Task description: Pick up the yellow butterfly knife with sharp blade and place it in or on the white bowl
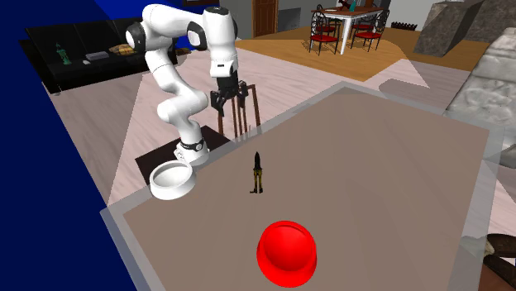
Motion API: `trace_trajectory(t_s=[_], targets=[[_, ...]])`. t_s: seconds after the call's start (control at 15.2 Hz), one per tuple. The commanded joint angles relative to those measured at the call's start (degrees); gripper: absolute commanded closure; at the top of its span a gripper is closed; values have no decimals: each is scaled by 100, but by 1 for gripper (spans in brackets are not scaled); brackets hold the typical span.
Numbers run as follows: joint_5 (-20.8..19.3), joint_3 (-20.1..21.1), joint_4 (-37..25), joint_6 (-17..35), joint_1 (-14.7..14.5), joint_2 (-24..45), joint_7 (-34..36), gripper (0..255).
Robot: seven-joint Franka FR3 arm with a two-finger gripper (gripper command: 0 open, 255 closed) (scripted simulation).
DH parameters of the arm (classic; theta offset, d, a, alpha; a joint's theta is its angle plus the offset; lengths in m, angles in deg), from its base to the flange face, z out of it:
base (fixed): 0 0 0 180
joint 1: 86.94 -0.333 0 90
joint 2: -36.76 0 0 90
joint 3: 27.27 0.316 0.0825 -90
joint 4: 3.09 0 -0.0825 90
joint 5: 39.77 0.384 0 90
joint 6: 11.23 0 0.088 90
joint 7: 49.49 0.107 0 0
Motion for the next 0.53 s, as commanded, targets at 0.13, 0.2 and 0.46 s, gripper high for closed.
trace_trajectory(t_s=[0.13,0.2,0.46], targets=[[19,91,146,386,41,262,154,0],[27,137,207,579,62,405,230,0],[35,314,371,1345,157,1053,545,0]])
